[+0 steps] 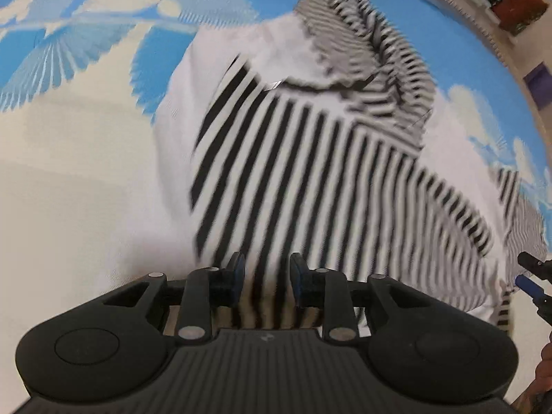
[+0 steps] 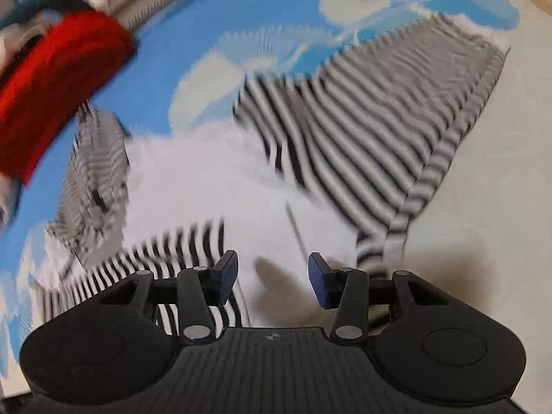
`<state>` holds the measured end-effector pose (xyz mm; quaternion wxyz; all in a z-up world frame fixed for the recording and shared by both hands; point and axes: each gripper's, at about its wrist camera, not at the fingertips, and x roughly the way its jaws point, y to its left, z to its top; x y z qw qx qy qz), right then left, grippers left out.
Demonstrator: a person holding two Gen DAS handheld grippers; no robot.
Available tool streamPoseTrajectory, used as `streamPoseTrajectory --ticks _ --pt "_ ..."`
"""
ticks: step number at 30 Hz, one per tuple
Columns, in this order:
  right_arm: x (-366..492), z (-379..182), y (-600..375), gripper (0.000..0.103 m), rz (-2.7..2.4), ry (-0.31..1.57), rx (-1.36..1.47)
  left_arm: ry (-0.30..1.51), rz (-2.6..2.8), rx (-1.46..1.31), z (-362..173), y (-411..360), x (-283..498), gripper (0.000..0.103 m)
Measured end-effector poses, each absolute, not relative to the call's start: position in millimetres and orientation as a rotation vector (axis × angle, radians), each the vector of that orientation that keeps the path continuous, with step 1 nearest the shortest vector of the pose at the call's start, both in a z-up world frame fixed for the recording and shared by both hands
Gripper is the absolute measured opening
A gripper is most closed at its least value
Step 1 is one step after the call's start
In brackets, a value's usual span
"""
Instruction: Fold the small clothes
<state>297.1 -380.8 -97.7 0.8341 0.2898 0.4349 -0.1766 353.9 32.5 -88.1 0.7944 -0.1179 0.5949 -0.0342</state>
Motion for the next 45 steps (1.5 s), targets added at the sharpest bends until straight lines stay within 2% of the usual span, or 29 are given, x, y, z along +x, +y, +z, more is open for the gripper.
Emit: streamPoseTrajectory --ticks 3,11,14,15,20,24,28,33,34,35,36,41,45 --pt "288.7 -85.5 -405.6 0.047 -0.420 0.843 0.596 1.220 -0.096 -0.239 -71.7 21.7 354.8 0.036" --pt "263.1 -80.0 -499.4 0.047 -0.587 0.711 0.619 1.142 -0.083 -0.145 -53.5 0.1 359.1 0.036" --pt "252.7 -87.6 -539.1 0.029 -0.647 0.663 0.661 1.126 -0.066 -0.114 -51.6 -0.6 361.6 0.036" --pt "250.4 -90.5 -549.9 0.029 -0.664 0.652 0.677 1.124 -0.064 -0.113 -52.0 0.1 362.1 0.036" --pt "245.6 -116.1 -596.5 0.031 -0.731 0.564 0.811 1.131 -0.066 -0.115 -55.7 -1.7 365.4 0.036" --pt "253.2 -139.8 -624.5 0.042 -0.732 0.529 0.910 1.138 -0.063 -0.110 -59.6 -4.3 366.5 0.036" --pt "259.9 -159.7 -633.5 0.042 -0.779 0.535 0.963 1.144 -0.062 -0.095 -63.3 -6.9 367.0 0.036" --pt "274.3 -158.9 -628.2 0.041 -0.782 0.526 0.888 1.139 -0.045 -0.094 -64.5 -3.3 368.9 0.036" --pt "274.8 -159.5 -628.7 0.037 -0.785 0.516 0.888 1.138 -0.042 -0.096 -64.1 -2.3 369.0 0.036" --pt "275.6 -160.9 -628.9 0.018 -0.782 0.515 0.891 1.136 -0.039 -0.096 -63.6 -1.1 369.0 0.036" --pt "275.6 -162.4 -628.9 0.004 -0.773 0.518 0.902 1.134 -0.036 -0.095 -62.8 0.2 368.8 0.036" --pt "278.6 -133.0 -604.5 0.003 -0.819 0.470 0.813 1.118 -0.024 -0.101 -56.7 11.0 367.6 0.036" --pt "301.4 -78.6 -540.5 0.003 -0.728 0.409 0.509 1.094 0.009 -0.132 -49.2 29.5 365.5 0.036"
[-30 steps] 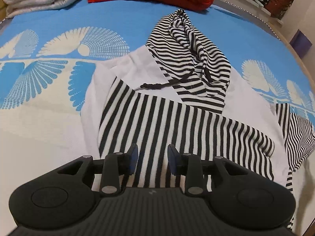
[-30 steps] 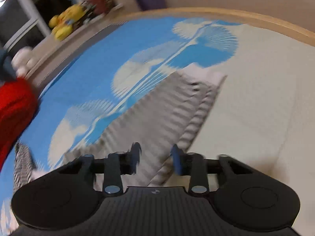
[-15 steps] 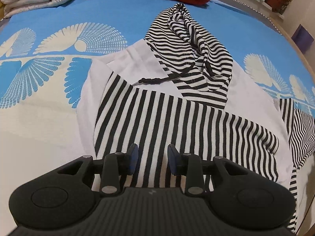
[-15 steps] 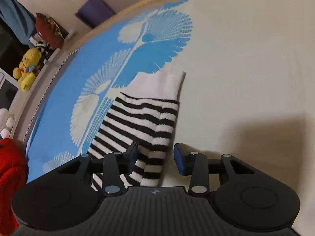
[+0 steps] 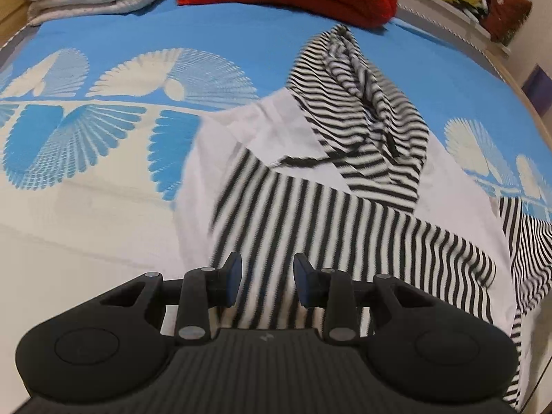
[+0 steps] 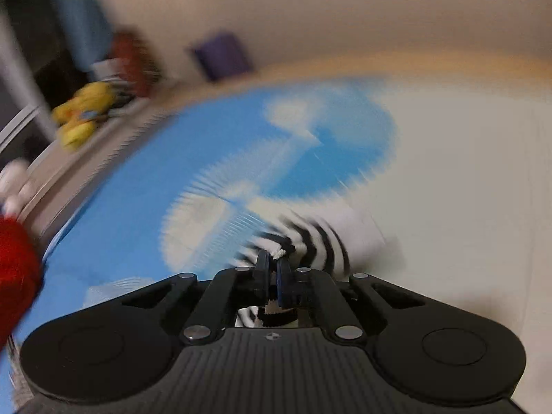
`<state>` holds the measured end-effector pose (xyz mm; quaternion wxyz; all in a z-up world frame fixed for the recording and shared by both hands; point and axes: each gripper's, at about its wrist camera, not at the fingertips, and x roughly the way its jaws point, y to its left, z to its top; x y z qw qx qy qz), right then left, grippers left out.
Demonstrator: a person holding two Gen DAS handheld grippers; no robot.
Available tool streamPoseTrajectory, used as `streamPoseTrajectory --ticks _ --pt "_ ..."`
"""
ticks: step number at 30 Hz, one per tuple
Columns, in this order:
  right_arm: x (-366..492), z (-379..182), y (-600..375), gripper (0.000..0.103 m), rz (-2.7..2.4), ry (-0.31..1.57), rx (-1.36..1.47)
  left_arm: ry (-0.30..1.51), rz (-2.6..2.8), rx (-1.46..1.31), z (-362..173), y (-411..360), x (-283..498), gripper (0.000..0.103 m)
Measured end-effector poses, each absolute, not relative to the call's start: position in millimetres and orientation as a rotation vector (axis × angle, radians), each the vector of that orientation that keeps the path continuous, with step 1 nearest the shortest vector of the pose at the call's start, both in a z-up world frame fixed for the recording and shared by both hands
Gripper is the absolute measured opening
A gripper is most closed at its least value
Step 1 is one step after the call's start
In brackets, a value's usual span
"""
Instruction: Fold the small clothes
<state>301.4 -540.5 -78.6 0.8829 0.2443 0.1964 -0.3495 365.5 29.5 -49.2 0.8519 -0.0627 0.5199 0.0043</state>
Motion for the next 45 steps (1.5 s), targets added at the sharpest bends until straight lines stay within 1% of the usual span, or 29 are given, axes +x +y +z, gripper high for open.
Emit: streamPoseTrajectory --ticks 4,6,10,11,13,15,17,19,20,21,23,25,27,28,30,32,35,39,41,45 --pt "320.5 -45.8 -458.9 0.003 -0.568 0.393 0.273 1.076 0.029 -0.168 -40.2 48.6 362.6 0.036" --pt "327.8 -36.2 -403.2 0.003 -0.421 0.392 0.122 1.067 0.035 -0.187 -35.3 57.5 361.9 0.036" --pt "316.6 -43.3 -263.3 0.003 0.059 0.421 -0.159 1.052 0.053 -0.224 -27.4 75.4 361.0 0.036" --pt "310.6 -50.9 -234.5 0.004 0.172 0.448 -0.207 1.052 0.056 -0.232 -26.4 79.0 361.0 0.036" --pt "299.3 -76.9 -182.7 0.005 0.417 0.579 -0.268 1.054 0.058 -0.245 -25.4 83.7 361.1 0.036" --pt "289.4 -103.9 -154.4 0.008 0.538 0.706 -0.295 1.055 0.055 -0.267 -24.2 87.8 360.9 0.036" --pt "282.1 -119.4 -139.8 0.008 0.578 0.820 -0.317 1.056 0.046 -0.295 -23.1 90.0 360.7 0.036" --pt "276.6 -109.3 -138.6 0.008 0.568 0.827 -0.314 1.060 0.035 -0.327 -23.0 92.1 361.3 0.036" --pt "277.5 -99.8 -140.8 0.014 0.555 0.830 -0.301 1.061 0.032 -0.345 -23.4 93.4 362.2 0.036" --pt "279.3 -89.9 -143.0 0.021 0.528 0.840 -0.293 1.062 0.031 -0.361 -24.0 94.8 363.6 0.036" --pt "284.5 -68.9 -152.5 0.029 0.410 0.850 -0.287 1.065 0.035 -0.375 -25.9 95.2 365.4 0.036" --pt "287.0 -53.9 -169.4 0.035 0.297 0.854 -0.228 1.075 0.036 -0.382 -29.7 94.5 366.3 0.036" --pt "290.1 -49.4 -193.1 0.043 0.205 0.853 -0.119 1.095 0.032 -0.393 -36.0 93.0 366.0 0.036" --pt "291.5 -51.8 -209.1 0.045 0.148 0.848 -0.051 1.106 0.028 -0.399 -39.5 92.0 365.7 0.036" --pt "295.1 -67.6 -232.2 0.046 0.038 0.874 0.017 1.123 0.021 -0.401 -45.5 90.4 364.8 0.036" --pt "305.4 -88.1 -250.4 0.046 -0.093 0.983 0.049 1.135 0.017 -0.401 -50.9 87.1 365.2 0.036" --pt "315.6 -105.2 -288.9 0.046 -0.125 1.005 0.236 1.159 0.011 -0.383 -62.5 79.4 368.0 0.036" --pt "324.1 -135.8 -334.2 0.046 -0.271 1.089 0.395 1.224 0.031 -0.350 -90.7 74.8 372.7 0.036" --pt "321.3 -140.8 -345.9 0.046 -0.262 1.093 0.471 1.260 0.067 -0.331 -103.9 75.4 375.0 0.036" --pt "318.4 -133.3 -348.1 0.046 -0.250 1.100 0.482 1.258 0.065 -0.317 -107.0 71.2 378.5 0.036"
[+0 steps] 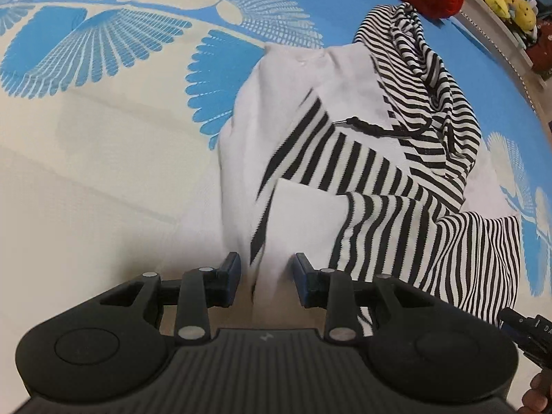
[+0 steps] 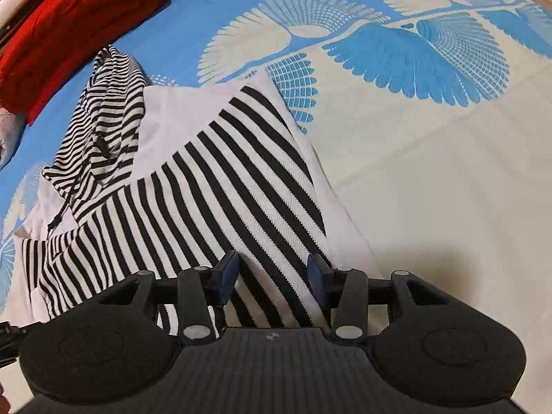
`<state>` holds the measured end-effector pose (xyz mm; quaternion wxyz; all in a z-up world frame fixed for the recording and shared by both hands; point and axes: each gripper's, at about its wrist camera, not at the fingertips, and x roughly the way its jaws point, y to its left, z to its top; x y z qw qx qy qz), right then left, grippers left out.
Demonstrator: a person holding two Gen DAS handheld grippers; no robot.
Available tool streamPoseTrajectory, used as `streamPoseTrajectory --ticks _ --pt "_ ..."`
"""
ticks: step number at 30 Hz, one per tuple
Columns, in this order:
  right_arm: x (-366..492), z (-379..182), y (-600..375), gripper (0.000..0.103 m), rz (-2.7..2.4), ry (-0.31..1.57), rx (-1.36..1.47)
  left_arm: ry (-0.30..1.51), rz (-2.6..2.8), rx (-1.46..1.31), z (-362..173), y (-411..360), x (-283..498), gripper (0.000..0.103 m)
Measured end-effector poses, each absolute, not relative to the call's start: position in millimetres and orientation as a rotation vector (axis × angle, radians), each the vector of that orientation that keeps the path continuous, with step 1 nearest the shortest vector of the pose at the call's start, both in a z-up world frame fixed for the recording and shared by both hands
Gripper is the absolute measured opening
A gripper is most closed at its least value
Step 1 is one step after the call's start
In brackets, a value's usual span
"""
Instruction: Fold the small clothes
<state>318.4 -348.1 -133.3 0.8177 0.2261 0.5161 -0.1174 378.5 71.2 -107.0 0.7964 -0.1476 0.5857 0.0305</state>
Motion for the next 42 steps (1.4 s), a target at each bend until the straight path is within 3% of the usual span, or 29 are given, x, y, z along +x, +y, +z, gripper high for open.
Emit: streamPoseTrajectory --ticks 3,5,6,10,14,19,24,30,33,38,42 --pt "317.0 -136.3 -353.8 0.046 -0.252 1.107 0.519 1.244 0.041 -0.268 -102.0 62.2 378.5 0.036" --pt "320.3 -135.9 -353.9 0.046 -0.255 1.109 0.522 1.230 0.037 -0.247 -97.2 60.8 377.8 0.015" --pt "321.0 -134.3 -352.8 0.046 -0.257 1.110 0.518 1.216 0.037 -0.245 -92.4 61.9 377.1 0.011" --pt "321.1 -128.2 -349.6 0.046 -0.280 1.096 0.514 1.110 -0.002 -0.283 -56.6 66.8 368.6 0.007" --pt "318.4 -120.1 -350.7 0.046 -0.334 1.045 0.533 1.061 0.003 -0.332 -35.8 73.4 351.2 0.007" --pt "320.6 -134.0 -354.1 0.046 -0.385 1.075 0.543 1.174 0.056 -0.317 -57.5 79.2 358.7 0.009" --pt "321.7 -121.2 -344.4 0.046 -0.382 1.034 0.523 1.058 0.011 -0.230 -39.1 68.3 361.3 0.009" --pt "327.6 -133.2 -336.5 0.046 -0.325 1.086 0.555 1.273 -0.057 -0.234 -97.2 59.5 374.5 0.013" --pt "327.5 -133.6 -340.8 0.046 -0.351 1.086 0.571 1.289 -0.032 -0.242 -102.6 66.0 374.9 0.012" --pt "325.7 -122.5 -337.4 0.047 -0.330 1.048 0.531 1.188 -0.061 -0.216 -78.8 55.4 373.4 0.032" --pt "325.1 -132.2 -340.2 0.048 -0.325 1.086 0.541 1.267 -0.006 -0.203 -98.7 57.2 373.8 0.032"
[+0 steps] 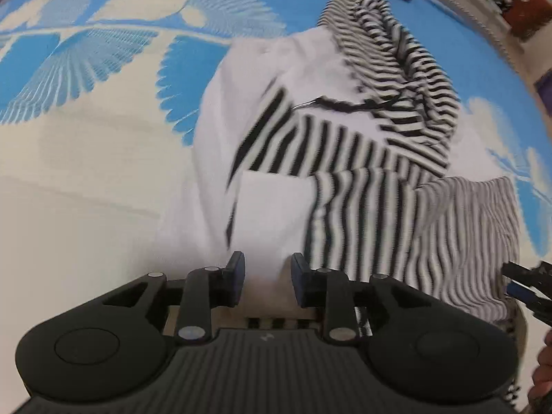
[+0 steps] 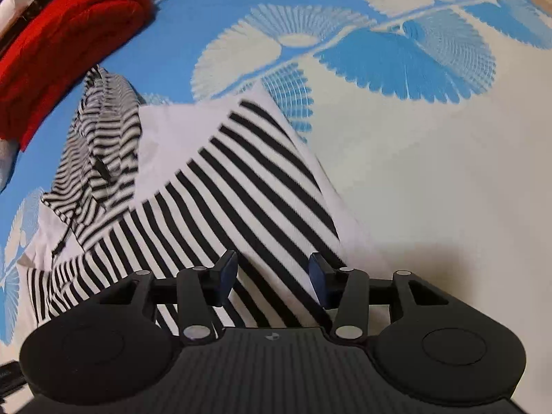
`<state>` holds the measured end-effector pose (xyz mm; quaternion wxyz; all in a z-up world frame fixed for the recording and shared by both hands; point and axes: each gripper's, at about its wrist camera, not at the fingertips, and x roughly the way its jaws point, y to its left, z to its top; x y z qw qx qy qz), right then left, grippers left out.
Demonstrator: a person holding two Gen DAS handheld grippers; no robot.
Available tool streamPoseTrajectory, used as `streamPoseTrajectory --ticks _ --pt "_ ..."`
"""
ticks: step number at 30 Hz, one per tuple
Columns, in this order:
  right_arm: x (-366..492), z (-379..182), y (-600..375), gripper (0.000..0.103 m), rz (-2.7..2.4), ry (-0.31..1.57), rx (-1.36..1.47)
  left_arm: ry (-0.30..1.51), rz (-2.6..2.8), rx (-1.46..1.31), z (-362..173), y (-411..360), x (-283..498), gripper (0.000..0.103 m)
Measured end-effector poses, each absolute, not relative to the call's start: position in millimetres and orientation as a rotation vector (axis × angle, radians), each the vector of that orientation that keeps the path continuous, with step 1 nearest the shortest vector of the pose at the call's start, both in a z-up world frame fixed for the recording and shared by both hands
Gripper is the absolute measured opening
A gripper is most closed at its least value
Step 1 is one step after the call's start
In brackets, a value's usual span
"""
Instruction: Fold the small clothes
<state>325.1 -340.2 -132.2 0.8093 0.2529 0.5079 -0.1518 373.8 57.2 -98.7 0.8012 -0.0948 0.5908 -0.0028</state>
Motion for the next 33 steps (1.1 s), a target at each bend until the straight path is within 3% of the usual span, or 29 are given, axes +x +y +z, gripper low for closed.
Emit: streamPoseTrajectory --ticks 30,33 --pt "314.7 -105.4 -356.9 0.049 -0.339 0.986 0.365 0.992 0.014 -0.170 -44.0 22.4 374.6 0.034" --pt "312.2 -102.9 -358.8 0.049 -0.338 0.983 0.381 0.968 0.034 -0.146 -41.2 17.7 373.3 0.040"
